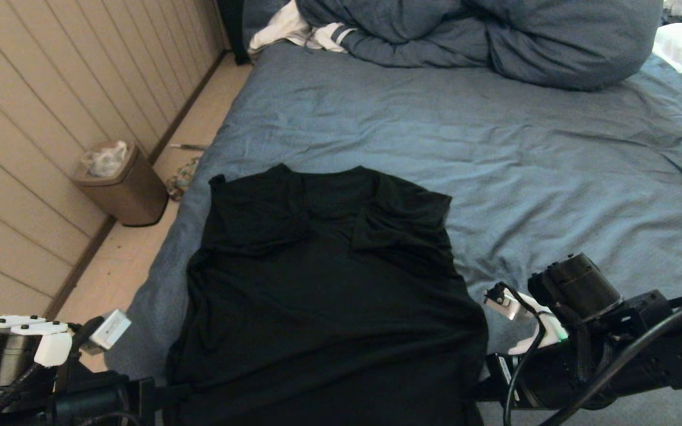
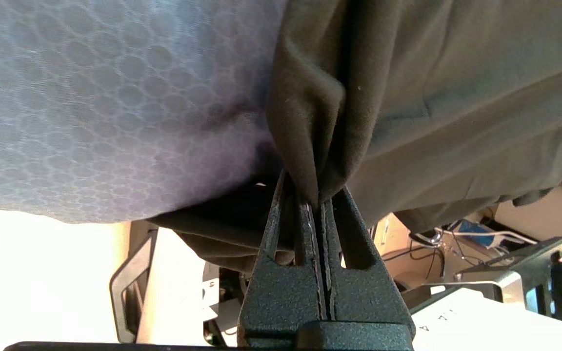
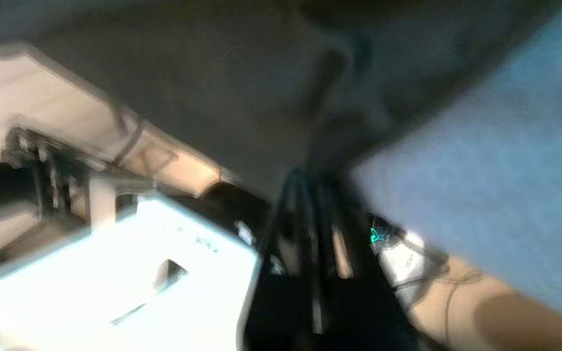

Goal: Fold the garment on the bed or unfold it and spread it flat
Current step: Fold the black T-shirt

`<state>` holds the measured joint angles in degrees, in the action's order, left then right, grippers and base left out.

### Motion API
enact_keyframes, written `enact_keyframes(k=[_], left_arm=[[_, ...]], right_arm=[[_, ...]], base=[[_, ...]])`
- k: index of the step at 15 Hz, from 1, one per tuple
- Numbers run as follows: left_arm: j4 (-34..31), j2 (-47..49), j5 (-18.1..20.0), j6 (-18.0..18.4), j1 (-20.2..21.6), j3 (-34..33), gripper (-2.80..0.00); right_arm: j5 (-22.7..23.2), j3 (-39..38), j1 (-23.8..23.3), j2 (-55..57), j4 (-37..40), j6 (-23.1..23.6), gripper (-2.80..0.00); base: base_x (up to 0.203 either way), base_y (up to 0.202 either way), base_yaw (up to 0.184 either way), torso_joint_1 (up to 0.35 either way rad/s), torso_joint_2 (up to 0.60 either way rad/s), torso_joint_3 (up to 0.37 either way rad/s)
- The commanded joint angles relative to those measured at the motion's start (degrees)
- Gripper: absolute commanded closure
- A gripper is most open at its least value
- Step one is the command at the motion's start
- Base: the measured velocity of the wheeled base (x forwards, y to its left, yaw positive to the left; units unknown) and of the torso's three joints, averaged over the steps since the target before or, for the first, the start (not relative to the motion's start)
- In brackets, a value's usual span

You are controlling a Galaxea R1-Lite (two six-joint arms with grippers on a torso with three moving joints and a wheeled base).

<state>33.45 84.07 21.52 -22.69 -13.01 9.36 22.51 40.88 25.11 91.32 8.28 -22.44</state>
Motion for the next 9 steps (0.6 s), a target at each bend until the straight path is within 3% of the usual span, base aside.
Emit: enact_keyframes(k=[1, 9], left_arm=[[0.21, 0.22, 0.1, -0.16, 0.0, 0.04, 0.0], [-2.38, -6.26, 0.06, 0.18, -0.06, -0.86, 0.0]], right_arm=[[0.17, -0.43, 0.12, -0.15, 0.07, -0.06, 0.0], [-0.24, -2.94, -1.47, -7.39, 3.87, -0.11, 0.0]], base=[[0.0, 0.0, 0.0, 0.0, 0.0, 0.0], [0.0, 0.0, 0.0, 0.0, 0.0, 0.0]])
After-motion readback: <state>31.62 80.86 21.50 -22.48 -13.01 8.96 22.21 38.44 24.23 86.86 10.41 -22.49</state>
